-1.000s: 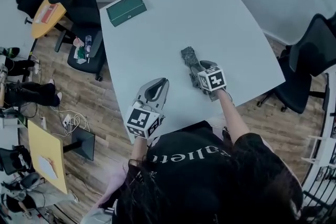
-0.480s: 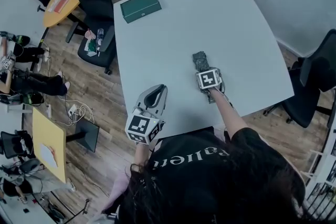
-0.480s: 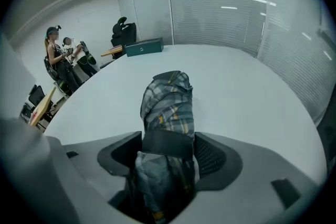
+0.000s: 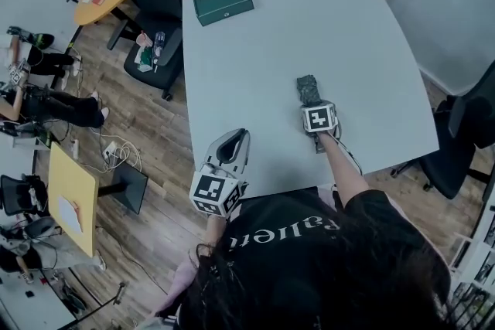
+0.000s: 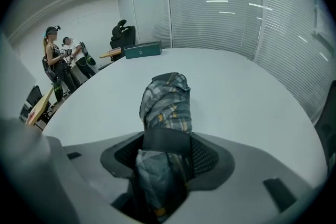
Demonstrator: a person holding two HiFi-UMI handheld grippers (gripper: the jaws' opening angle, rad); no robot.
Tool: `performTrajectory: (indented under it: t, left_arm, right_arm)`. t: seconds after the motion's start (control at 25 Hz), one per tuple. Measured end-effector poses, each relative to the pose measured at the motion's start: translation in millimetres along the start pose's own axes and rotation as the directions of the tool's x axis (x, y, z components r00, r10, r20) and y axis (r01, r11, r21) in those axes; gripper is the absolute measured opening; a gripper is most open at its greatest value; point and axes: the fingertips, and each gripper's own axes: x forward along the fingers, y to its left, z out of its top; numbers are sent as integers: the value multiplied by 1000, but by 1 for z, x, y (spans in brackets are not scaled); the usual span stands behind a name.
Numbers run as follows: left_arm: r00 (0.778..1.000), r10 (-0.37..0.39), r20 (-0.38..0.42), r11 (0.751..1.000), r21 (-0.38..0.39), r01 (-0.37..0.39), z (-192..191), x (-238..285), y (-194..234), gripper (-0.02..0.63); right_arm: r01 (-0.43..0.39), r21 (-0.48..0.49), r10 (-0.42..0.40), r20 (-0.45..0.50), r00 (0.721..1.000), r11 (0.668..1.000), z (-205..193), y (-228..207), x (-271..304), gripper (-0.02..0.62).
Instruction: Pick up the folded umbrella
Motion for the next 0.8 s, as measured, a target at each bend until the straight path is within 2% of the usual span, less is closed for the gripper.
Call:
performTrajectory:
  t: [0.16, 0.28, 0.36, 0.44, 0.52, 0.68, 0.8]
  left_arm:
    - [1000, 12, -3, 1000, 7, -12, -4, -9, 3, 26]
    - [1000, 23, 4, 1000, 4, -23, -3, -16, 8, 26]
    - [1000, 25, 0, 1000, 6, -25, -6, -20, 8, 26]
    - [1000, 23, -5, 1000, 8, -23, -10, -23, 8, 26]
    - [1000, 17, -5, 1000, 8, -17, -12, -26, 6, 26]
    - [1000, -4, 2, 1000, 10, 4, -11, -29, 4, 26]
    - [1000, -23, 11, 1000, 10, 23, -8, -33, 7, 26]
  right_arm:
    - [-19, 108, 18, 11, 1000, 994, -5, -3, -2, 241]
    - [-76, 232, 74, 20, 997, 970, -9, -3, -8, 235]
    - [-139, 337, 133, 42, 990, 931, -12, 0, -13, 233]
    - [-206, 432, 185, 91, 978, 878, -11, 4, -20, 232]
    - [-270, 488, 226, 147, 963, 830, -7, 9, -32, 232]
    - [-393, 509, 297, 263, 918, 766, 12, 26, -67, 232]
    - [-468, 483, 338, 335, 879, 740, 29, 44, -97, 232]
